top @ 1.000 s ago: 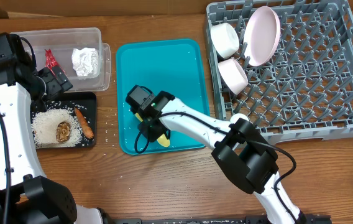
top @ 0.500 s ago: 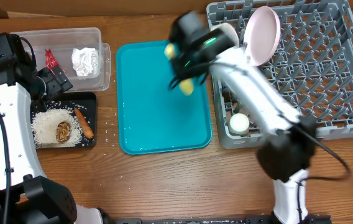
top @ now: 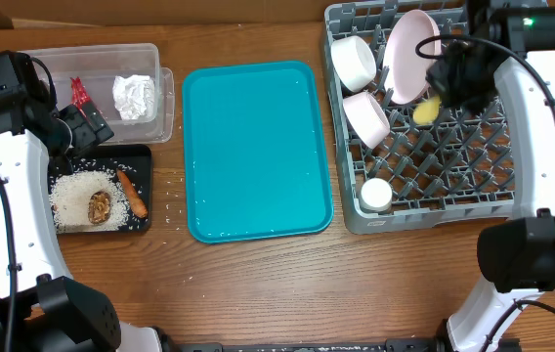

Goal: Sort waste into correct bins and load items into the dishwasher
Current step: 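Lay the yellow spoon in the dish rack with the right gripper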

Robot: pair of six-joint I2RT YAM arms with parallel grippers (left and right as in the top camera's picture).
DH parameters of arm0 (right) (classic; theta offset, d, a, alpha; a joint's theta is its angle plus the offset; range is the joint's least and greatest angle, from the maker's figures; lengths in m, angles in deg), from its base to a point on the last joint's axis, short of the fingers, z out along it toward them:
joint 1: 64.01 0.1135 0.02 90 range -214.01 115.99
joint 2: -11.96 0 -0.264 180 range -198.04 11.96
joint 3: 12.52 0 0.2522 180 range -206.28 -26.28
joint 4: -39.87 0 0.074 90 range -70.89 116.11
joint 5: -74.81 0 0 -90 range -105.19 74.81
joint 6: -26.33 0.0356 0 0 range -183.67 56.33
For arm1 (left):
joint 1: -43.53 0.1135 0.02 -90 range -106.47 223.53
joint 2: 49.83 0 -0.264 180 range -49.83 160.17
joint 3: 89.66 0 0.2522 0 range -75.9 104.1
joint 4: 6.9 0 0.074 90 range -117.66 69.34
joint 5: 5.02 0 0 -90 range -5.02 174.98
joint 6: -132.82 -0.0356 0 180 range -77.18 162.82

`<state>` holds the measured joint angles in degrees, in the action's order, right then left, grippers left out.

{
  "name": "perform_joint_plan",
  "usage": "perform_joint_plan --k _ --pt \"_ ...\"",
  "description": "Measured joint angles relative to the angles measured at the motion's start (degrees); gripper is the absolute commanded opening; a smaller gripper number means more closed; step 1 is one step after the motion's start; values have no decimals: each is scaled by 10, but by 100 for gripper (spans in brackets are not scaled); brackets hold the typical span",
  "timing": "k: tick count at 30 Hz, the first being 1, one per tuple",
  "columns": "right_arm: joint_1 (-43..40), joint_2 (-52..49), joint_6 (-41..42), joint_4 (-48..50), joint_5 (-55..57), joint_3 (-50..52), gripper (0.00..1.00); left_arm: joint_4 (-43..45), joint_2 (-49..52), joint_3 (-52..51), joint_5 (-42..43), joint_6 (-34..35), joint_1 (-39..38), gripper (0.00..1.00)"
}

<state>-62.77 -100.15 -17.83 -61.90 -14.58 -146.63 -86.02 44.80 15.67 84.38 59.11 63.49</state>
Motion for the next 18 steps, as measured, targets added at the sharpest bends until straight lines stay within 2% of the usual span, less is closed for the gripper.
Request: perform_joint_plan --k 4,8,11,16,18 --pt "0 0 124 2 31 61 4 2 0 0 0 0 -1 100" --pt "4 0 191 41 45 127 4 7 0 0 2 0 -5 100" --pt "11 0 225 51 49 165 19 14 0 0 8 0 -9 100" --pt "14 0 242 68 51 174 31 29 0 0 15 0 -22 99" --pt "12 0 227 70 52 164 40 32 0 0 21 0 -30 99"
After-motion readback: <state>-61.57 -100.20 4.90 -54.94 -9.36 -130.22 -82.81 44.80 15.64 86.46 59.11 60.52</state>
